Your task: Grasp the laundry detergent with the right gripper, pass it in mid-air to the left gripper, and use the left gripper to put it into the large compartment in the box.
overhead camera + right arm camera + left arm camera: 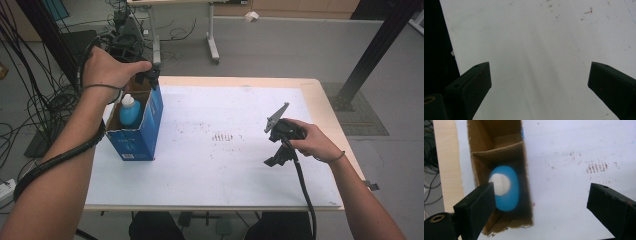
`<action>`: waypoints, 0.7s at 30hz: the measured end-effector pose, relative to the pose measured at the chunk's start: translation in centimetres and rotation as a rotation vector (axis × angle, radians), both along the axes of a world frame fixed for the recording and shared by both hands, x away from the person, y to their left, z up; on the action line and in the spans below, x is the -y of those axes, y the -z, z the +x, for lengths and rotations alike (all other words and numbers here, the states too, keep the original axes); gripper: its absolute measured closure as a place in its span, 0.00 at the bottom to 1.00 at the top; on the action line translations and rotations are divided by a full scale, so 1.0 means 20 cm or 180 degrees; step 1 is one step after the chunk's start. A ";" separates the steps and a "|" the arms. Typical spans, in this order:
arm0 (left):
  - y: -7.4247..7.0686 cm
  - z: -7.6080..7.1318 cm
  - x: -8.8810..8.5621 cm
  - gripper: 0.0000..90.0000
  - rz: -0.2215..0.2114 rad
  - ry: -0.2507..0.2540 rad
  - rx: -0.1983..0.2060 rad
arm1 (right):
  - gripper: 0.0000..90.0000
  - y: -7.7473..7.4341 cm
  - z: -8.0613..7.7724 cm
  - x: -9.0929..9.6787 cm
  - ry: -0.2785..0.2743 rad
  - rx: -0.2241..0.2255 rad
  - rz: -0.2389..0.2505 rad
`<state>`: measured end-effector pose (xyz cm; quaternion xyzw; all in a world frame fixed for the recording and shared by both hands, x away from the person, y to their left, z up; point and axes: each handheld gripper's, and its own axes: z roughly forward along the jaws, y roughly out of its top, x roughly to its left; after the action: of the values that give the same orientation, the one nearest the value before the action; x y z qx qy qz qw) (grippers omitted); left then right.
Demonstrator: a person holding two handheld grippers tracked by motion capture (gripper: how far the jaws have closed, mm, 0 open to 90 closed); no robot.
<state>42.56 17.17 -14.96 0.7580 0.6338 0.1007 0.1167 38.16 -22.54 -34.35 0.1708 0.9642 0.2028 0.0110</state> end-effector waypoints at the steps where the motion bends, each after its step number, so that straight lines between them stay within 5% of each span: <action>1: -0.01 0.00 0.01 0.09 -0.0002 0.0019 0.0004 | 0.05 0.00 0.00 0.00 -0.0001 0.0000 -0.0006; 7: -0.02 -0.03 0.09 0.09 -0.0076 0.0145 0.0009 | 0.05 0.00 0.00 0.00 -0.0003 -0.0003 -0.0014; 21: -0.03 -0.11 0.36 0.08 -0.0179 0.0720 -0.0102 | 0.05 -0.04 0.02 0.01 0.0057 0.0012 0.0003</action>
<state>40.45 9.95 -14.33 0.8226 0.5486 0.0570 0.1384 38.64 -22.69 -33.61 0.1789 0.9625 0.2034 0.0146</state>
